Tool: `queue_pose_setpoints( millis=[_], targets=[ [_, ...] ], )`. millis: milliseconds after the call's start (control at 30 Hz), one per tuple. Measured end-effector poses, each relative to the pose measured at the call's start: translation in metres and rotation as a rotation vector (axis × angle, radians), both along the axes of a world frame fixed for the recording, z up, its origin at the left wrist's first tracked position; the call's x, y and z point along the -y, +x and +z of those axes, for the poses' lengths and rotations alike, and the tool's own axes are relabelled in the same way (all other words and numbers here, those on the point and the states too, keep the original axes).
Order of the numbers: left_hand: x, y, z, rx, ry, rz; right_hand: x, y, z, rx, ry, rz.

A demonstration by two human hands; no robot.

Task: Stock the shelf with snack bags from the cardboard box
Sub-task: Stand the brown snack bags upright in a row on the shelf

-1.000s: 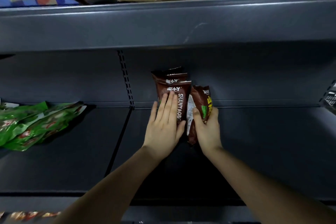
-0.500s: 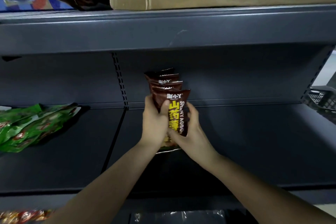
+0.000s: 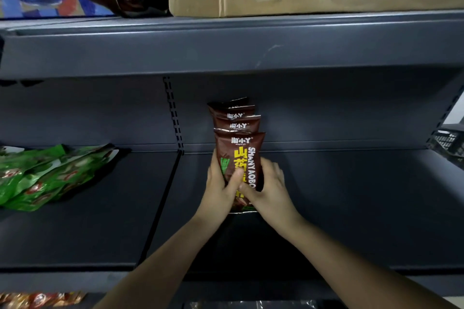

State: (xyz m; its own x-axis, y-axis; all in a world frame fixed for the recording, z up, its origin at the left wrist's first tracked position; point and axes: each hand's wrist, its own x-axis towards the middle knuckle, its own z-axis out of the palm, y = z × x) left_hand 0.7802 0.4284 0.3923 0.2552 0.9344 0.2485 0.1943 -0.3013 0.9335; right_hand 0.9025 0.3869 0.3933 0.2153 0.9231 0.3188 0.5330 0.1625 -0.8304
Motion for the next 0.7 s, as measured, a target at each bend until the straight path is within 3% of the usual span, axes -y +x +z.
queue_pose_setpoints(
  millis=[100, 300, 433, 533, 700],
  targets=[
    [-0.007, -0.008, -0.008, -0.069, 0.002, -0.105, 0.001, -0.002, -0.002, -0.121, 0.019, 0.108],
    [-0.010, -0.023, -0.010, -0.334, -0.003, -0.161, -0.006, 0.008, -0.001, -0.176, -0.071, 0.138],
    [-0.011, -0.022, -0.019, -0.347, -0.031, -0.157, -0.014, 0.004, 0.010, -0.014, -0.009, 0.129],
    [-0.013, -0.018, -0.017, -0.247, -0.044, -0.129, -0.026, 0.000, 0.015, 0.085, 0.023, 0.097],
    [-0.011, -0.010, -0.010, -0.214, 0.000, -0.092, -0.029, -0.001, 0.004, -0.019, -0.025, 0.066]
  ],
)
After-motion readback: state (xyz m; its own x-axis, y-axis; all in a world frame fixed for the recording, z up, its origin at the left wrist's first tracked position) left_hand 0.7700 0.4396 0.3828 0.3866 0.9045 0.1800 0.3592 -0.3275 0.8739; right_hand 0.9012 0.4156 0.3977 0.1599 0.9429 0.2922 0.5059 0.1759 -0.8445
